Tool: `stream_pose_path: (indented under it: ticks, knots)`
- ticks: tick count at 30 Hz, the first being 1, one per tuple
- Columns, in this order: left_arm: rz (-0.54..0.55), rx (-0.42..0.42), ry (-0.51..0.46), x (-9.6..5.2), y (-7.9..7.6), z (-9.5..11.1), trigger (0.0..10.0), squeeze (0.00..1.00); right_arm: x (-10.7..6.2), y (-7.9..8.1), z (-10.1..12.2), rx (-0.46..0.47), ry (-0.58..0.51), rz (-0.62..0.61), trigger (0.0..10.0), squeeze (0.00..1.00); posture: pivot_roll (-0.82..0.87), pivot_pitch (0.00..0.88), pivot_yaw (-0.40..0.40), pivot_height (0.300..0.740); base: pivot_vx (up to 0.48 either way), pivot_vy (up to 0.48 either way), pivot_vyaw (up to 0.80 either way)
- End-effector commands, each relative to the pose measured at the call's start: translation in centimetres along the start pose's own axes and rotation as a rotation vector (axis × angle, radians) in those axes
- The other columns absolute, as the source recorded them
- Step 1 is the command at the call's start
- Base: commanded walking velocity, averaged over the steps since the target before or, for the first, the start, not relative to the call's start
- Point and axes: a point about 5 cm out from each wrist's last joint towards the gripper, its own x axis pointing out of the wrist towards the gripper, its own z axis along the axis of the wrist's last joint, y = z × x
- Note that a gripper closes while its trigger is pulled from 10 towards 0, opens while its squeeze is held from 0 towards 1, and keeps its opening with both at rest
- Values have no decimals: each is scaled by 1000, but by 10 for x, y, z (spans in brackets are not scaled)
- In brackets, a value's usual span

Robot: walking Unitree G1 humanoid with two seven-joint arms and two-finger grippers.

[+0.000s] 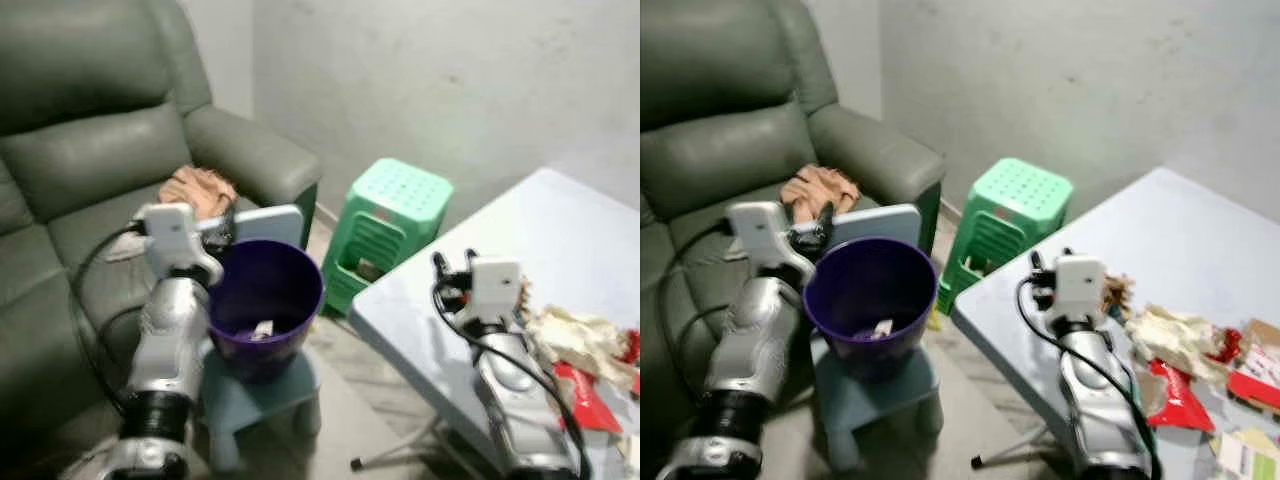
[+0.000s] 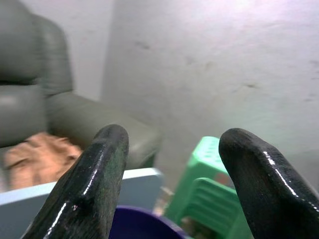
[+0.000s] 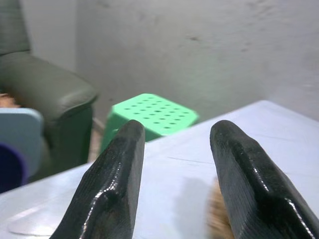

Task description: Picking trash to rubbish bin

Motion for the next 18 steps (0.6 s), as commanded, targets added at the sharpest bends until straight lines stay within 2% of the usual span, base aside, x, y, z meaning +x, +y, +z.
stream_pose_path:
  ticks: [1, 18]
  knots:
    - [12, 18, -6, 1, 5, 3, 10000, 0, 1, 3, 2, 1, -5, 7, 10000, 0, -19, 0, -75, 740, 0, 0, -750]
    - [-20, 24, -2, 2, -2, 2, 10000, 0, 0, 6, 1, -6, 1, 16, 10000, 0, -26, 0, -69, 740, 0, 0, -749]
